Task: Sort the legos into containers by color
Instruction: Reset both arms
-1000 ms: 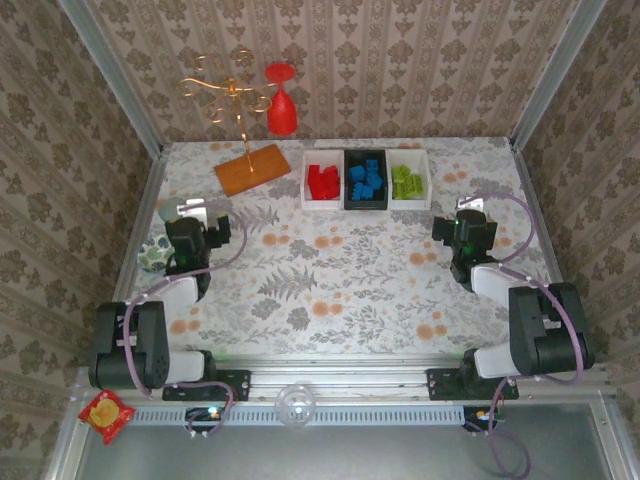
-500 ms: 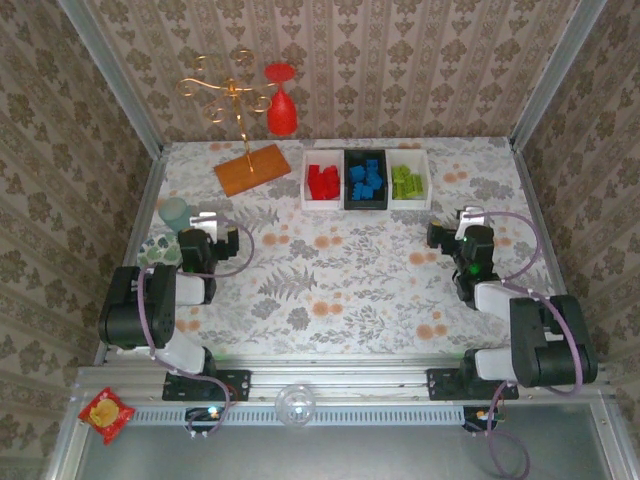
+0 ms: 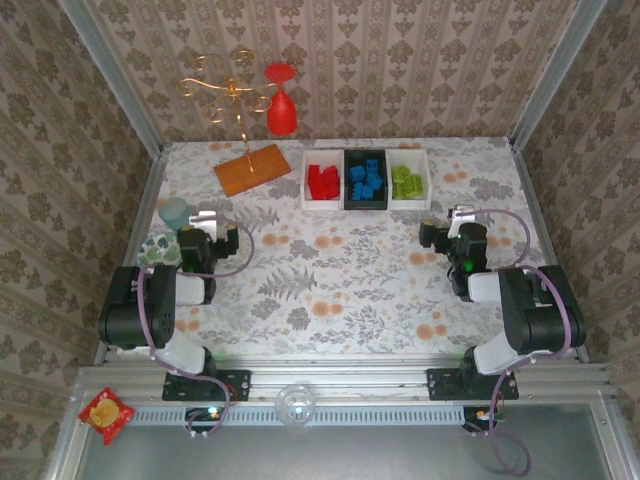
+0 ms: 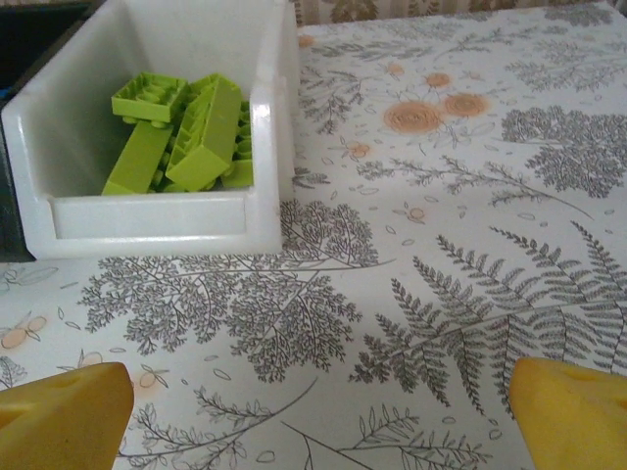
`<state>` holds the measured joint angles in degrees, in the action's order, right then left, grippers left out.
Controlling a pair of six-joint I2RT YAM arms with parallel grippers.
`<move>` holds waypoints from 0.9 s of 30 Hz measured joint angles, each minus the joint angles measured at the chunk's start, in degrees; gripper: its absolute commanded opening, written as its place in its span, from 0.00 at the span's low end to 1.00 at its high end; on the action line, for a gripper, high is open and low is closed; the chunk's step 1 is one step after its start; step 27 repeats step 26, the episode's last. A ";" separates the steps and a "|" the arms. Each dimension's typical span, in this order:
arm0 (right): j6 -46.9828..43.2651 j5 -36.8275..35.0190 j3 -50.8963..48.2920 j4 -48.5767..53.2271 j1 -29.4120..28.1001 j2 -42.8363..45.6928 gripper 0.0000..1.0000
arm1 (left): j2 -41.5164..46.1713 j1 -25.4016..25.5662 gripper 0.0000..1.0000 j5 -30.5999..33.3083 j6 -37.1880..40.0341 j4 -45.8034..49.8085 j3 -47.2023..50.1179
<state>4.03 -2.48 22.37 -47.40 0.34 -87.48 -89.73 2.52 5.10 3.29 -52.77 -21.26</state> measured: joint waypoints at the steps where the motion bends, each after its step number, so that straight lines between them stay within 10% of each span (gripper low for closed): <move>1: -0.11 -0.04 0.09 -0.02 -0.13 0.00 1.00 | 0.00 0.00 1.00 0.00 0.00 0.00 0.00; 27: -1.11 -0.24 0.15 -0.02 -0.94 0.00 1.00 | 0.00 0.00 1.00 0.00 0.00 -0.02 0.00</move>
